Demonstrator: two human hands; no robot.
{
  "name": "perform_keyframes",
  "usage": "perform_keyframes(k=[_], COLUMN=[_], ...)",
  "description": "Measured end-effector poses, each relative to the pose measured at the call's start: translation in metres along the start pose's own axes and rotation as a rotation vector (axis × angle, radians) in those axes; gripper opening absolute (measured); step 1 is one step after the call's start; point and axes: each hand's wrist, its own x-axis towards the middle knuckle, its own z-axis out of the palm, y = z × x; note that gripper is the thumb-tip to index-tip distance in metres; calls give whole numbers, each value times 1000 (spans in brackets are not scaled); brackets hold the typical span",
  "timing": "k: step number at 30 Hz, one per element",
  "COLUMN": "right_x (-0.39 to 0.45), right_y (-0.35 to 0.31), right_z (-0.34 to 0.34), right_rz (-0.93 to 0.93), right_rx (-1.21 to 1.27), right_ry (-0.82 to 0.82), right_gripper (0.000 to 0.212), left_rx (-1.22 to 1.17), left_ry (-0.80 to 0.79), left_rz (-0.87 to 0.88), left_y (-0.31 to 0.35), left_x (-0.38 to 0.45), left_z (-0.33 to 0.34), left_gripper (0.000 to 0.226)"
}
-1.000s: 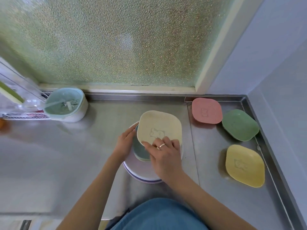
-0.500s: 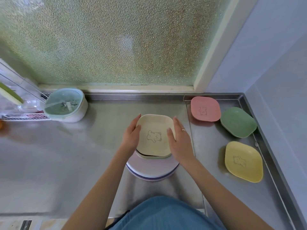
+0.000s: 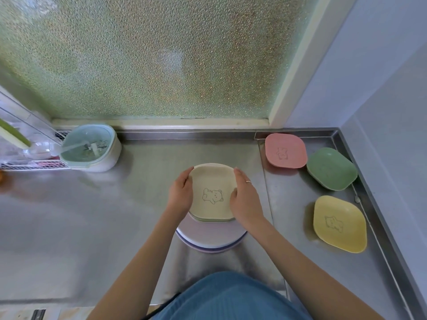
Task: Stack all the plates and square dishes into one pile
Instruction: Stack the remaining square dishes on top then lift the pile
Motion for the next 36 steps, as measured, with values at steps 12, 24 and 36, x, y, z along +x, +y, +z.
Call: perform_keyframes(k=[12,24,36], right_x=[2,91,75], right_y=[-6,68,115], right_z=[13,-29,-3], right_rz=[-110,125,196], right_rx=[-311,-306,-521], right_ry=[-104,118,39], right_gripper=[60,50,22], left_rx=[233,170,-1], left_ry=[42,151,121], left_rz=[83,-134,-172], left_y=[6,-32,-46], left_x=[5,18,8], left_z=[7,-25,-17], left_gripper=[48,36,26])
